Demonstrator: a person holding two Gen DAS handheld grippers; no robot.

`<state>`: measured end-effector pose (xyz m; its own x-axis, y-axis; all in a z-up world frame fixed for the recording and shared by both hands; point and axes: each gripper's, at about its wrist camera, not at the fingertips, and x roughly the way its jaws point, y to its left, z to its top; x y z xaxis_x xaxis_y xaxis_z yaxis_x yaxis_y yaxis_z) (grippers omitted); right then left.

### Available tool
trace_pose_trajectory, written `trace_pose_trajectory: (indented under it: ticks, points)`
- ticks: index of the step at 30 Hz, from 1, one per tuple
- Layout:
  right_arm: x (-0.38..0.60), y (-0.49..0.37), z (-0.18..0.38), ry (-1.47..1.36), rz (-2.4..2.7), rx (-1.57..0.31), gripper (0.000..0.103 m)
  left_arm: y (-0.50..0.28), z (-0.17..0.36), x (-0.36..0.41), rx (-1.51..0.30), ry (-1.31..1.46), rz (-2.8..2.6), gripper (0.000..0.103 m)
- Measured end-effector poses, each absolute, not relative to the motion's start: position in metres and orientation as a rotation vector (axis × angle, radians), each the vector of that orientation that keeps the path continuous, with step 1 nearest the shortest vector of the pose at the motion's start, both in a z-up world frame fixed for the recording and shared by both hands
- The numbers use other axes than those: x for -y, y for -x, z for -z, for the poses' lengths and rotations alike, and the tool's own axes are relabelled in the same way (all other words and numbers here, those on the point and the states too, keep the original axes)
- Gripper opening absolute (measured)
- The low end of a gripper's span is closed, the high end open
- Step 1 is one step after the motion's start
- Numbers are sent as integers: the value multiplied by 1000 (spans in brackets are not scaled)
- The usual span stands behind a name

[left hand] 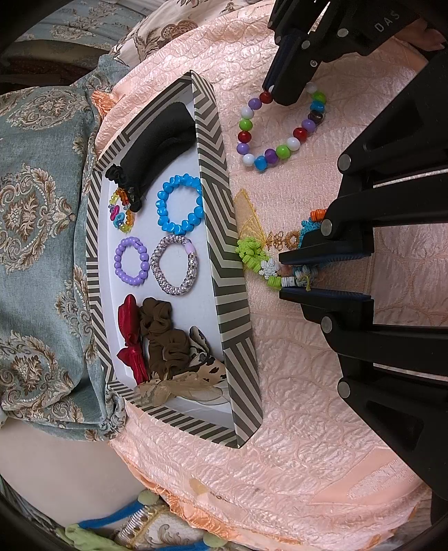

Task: Organize jewelry
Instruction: 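Grasp green charm bracelet with left tool while right tool grips multicolour bead bracelet, then carry both bracelets into the box and open both tools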

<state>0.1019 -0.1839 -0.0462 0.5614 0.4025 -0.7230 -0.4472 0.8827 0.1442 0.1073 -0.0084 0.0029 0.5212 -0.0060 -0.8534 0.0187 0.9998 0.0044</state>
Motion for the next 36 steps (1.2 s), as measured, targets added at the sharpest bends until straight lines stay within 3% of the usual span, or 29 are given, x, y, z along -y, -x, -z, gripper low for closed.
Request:
trace_pose_trajectory:
  ticks: [25, 36]
  points:
    - [181, -98, 45, 67, -500, -831, 9, -106, -3, 9, -1019, -15, 14, 0]
    - [187, -91, 14, 15, -521, -740, 9, -87, -43, -3, -936, 25, 44, 0]
